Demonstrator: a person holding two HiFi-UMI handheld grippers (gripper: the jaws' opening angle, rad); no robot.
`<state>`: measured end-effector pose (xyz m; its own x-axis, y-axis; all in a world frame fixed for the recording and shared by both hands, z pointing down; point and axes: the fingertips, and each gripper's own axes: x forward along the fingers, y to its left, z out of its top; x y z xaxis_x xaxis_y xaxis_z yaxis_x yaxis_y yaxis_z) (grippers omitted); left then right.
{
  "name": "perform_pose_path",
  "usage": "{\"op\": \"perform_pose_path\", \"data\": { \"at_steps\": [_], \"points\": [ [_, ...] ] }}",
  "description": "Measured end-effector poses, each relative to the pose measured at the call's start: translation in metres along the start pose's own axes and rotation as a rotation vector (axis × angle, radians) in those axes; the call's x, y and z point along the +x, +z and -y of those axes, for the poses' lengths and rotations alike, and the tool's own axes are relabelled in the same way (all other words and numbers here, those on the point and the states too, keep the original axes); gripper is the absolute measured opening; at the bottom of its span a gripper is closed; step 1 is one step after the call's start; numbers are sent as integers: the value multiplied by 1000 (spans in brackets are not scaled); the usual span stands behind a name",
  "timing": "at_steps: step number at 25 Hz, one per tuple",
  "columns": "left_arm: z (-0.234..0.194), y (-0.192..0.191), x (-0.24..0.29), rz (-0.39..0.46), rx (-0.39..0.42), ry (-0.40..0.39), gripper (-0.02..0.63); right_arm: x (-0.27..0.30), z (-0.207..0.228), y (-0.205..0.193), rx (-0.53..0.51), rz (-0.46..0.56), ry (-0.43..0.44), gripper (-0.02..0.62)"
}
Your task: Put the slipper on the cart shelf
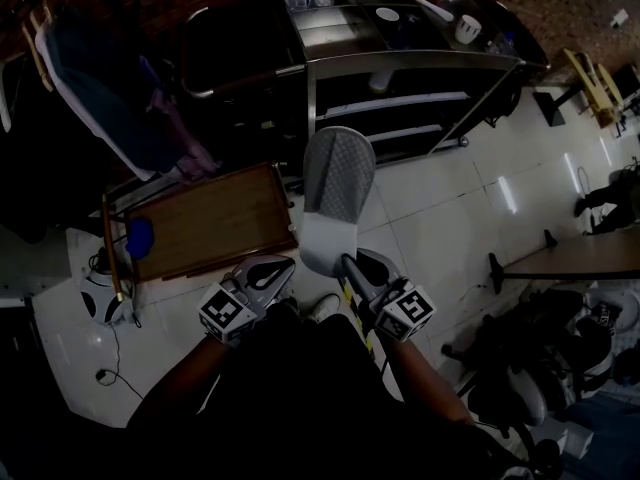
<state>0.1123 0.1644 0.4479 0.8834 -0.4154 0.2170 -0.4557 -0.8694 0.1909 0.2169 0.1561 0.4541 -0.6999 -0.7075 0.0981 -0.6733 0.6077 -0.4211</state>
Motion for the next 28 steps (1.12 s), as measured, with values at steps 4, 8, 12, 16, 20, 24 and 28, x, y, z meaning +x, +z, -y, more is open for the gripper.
{"op": "perform_pose_path", "data": {
  "at_steps": [4,8,12,16,20,24,28],
  "points": [
    [-19,0,14,-2,8,-15,2,10,22,3,5,2,-20,54],
    [-41,9,31,6,1,-38,2,21,40,9,16,-16,-48,54],
    [-65,11,50,39,22,-77,2,40,56,14,-10,-51,-74,54],
    [-80,18,63,59,8,-116,2,60,65,17,-22,-75,-84,54],
    [-91,16,77,55,6,-129,2,72,77,17,-1,-93,-87,54],
    [-101,16,93,47,12,-119,2,73,105,15,18,-103,-89,54],
    [-115,19,114,38,-3,-66,2,75,143,4,53,-139,-55,54]
  ]
}}
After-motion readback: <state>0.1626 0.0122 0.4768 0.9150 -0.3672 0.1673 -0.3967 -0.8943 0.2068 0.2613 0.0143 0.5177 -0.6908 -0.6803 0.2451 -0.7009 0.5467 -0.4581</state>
